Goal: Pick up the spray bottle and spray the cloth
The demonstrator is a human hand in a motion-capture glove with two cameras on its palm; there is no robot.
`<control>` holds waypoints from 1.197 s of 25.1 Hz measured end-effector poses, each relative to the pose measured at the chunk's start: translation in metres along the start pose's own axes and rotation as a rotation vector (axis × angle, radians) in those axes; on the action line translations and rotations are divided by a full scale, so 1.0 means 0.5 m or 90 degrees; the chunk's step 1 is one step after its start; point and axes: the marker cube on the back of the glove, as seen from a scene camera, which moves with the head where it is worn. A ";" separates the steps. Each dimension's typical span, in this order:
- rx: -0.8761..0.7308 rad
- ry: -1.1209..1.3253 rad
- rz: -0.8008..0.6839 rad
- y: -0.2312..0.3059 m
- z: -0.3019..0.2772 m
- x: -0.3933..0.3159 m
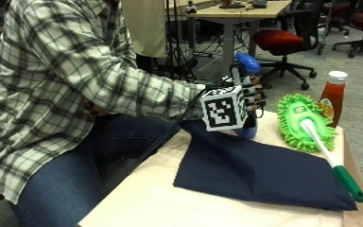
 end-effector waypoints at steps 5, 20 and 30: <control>-0.033 0.029 0.005 0.027 -0.012 0.004; -0.135 0.450 -0.036 0.126 -0.203 -0.055; -0.203 0.777 -0.037 0.383 -0.412 -0.098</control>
